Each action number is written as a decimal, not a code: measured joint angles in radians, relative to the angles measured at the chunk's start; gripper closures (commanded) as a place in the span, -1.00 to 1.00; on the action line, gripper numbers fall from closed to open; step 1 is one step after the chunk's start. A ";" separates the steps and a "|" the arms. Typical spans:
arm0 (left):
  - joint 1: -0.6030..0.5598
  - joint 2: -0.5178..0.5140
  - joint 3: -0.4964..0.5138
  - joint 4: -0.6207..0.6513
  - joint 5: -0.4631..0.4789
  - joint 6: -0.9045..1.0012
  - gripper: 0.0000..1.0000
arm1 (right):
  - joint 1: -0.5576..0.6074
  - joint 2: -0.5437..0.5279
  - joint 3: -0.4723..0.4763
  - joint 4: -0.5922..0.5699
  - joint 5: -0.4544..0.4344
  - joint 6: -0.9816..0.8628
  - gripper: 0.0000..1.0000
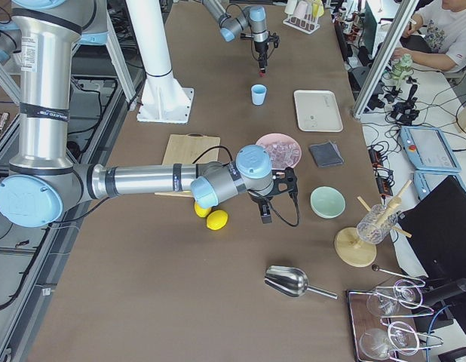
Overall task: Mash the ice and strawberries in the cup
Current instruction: 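Move the left gripper toward the light-blue cup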
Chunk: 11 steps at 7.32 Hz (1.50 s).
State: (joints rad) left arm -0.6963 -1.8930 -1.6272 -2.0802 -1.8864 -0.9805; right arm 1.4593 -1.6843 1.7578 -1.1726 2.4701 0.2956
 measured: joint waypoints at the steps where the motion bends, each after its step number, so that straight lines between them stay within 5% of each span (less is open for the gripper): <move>1: 0.001 -0.009 0.008 0.001 0.001 -0.001 -0.68 | 0.015 0.009 0.000 -0.019 0.020 -0.002 -0.97; 4: 0.007 -0.028 0.035 0.002 0.002 -0.006 -0.49 | 0.033 0.056 -0.003 -0.080 0.032 -0.005 -0.96; 11: 0.027 -0.028 0.032 0.005 0.015 -0.013 0.76 | 0.040 0.067 0.003 -0.089 0.017 0.002 -0.96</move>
State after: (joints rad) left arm -0.6695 -1.9205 -1.5951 -2.0753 -1.8713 -0.9937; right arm 1.4990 -1.6175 1.7607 -1.2615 2.4871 0.2972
